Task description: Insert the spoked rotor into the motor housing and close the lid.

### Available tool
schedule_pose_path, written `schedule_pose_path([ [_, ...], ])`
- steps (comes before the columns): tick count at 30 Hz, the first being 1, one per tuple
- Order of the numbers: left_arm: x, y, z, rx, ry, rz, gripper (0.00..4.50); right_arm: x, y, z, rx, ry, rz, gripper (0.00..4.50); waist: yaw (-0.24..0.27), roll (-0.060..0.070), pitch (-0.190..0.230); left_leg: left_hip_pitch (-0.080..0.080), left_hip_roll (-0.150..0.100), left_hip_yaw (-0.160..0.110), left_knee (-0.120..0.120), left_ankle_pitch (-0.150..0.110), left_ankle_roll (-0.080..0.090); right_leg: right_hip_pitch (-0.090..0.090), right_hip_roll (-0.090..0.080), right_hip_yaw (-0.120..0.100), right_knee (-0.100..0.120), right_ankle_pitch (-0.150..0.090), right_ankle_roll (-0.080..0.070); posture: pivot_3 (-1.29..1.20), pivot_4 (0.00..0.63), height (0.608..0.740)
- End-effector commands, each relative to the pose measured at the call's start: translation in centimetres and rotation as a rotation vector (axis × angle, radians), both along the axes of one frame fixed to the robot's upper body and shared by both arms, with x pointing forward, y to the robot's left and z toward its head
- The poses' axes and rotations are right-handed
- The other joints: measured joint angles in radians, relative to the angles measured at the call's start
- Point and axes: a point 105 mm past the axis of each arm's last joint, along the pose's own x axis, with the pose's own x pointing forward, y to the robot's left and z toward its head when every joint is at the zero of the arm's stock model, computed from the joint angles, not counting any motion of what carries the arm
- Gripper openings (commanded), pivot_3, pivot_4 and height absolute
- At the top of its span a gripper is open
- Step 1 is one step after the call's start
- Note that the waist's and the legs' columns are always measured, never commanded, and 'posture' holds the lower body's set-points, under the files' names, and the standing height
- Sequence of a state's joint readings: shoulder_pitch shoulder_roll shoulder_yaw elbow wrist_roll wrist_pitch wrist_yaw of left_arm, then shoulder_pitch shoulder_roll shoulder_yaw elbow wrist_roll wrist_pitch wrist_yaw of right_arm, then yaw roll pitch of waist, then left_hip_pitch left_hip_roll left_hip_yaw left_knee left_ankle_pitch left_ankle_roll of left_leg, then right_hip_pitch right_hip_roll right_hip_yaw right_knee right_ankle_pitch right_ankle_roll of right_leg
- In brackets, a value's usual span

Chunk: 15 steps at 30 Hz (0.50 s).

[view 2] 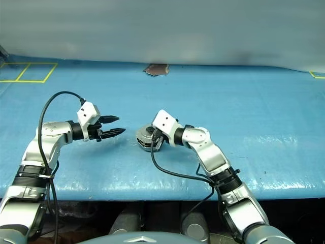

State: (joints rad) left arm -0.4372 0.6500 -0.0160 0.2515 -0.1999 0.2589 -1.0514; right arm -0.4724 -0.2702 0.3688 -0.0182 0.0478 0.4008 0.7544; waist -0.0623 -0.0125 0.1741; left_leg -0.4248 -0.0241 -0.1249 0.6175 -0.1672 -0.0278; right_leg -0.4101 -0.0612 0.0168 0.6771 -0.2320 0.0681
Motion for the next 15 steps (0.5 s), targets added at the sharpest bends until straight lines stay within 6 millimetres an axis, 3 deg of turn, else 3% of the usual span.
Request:
schedule_pose_path([
  [1,0.0,-0.7,1.1,-0.050,-0.038,-0.007,2.97,-0.9,0.6,-0.4,0.019,0.013,0.004,0.00,0.001,0.000,0.000,0.000,0.000,0.000,0.000,0.000,0.000,0.001,0.000,0.000,0.000,0.000,0.000,0.00,0.150,0.740],
  [10,-0.5,-2.1,0.2,-0.134,-0.014,-0.001,2.97,-0.5,1.2,-3.0,0.039,0.069,-0.102,0.00,0.000,0.000,0.000,0.007,0.000,0.001,-0.002,0.001,0.000,0.006,0.000,0.001,0.000,0.000,-0.001,0.00,0.150,0.740],
  [15,-0.8,-2.2,-0.1,-0.148,-0.004,0.010,2.97,-0.3,1.1,-1.7,0.098,0.081,-0.111,0.00,0.002,0.000,0.000,0.013,0.001,0.001,-0.004,0.000,0.000,0.011,0.000,0.001,-0.001,-0.004,-0.007,0.00,0.150,0.740],
])
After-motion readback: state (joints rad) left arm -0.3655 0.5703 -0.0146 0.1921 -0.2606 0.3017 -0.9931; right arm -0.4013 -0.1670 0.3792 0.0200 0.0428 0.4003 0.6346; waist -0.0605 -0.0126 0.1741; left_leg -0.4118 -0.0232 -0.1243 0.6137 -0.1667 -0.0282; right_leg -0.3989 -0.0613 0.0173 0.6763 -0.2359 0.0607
